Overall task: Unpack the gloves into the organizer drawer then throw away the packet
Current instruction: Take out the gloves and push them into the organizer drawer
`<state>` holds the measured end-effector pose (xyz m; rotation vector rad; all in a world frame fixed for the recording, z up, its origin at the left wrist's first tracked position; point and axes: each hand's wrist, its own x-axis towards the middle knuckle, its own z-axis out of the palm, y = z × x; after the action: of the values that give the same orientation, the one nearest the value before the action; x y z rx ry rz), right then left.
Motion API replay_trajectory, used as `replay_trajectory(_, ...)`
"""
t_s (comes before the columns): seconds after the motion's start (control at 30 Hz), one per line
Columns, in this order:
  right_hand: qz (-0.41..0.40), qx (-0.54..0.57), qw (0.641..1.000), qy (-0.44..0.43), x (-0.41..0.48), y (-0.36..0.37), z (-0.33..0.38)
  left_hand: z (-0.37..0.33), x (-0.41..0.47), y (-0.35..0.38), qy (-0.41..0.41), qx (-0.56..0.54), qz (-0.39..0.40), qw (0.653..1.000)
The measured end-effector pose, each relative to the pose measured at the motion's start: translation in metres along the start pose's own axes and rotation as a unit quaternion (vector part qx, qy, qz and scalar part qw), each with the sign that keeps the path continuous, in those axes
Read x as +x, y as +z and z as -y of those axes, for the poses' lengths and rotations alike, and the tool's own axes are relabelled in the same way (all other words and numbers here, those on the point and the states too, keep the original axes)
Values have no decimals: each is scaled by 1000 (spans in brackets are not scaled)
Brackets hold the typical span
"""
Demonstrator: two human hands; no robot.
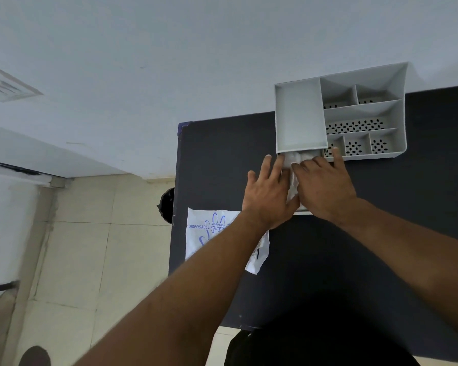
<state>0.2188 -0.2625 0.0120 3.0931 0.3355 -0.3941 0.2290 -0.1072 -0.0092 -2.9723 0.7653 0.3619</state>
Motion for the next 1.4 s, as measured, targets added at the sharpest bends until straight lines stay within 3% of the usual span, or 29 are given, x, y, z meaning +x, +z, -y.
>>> replay_trajectory(0.27,-47,47,997,25,-10,5,6,-7,1,-5,-8,39,30,999)
replay_trajectory(0.43,-7,45,999,23,-14,4,11,-6,-5,-2,-5,28,30,999)
replay_trajectory(0.57,13,43,999,17,-14,4,11,0,-11,0,48,-14,-5,999)
replay_trajectory(0.67,11,41,999,15,-13,8,9,4,-16,1,72,-8,30,997)
replay_trajectory(0.87,37,38,999,5,-12,10,6,-1,-9,-7,79,106,78,988)
replay_trajectory(1.4,16,80,997,11,-22,4,7,1,15,-16,75,105,125,984)
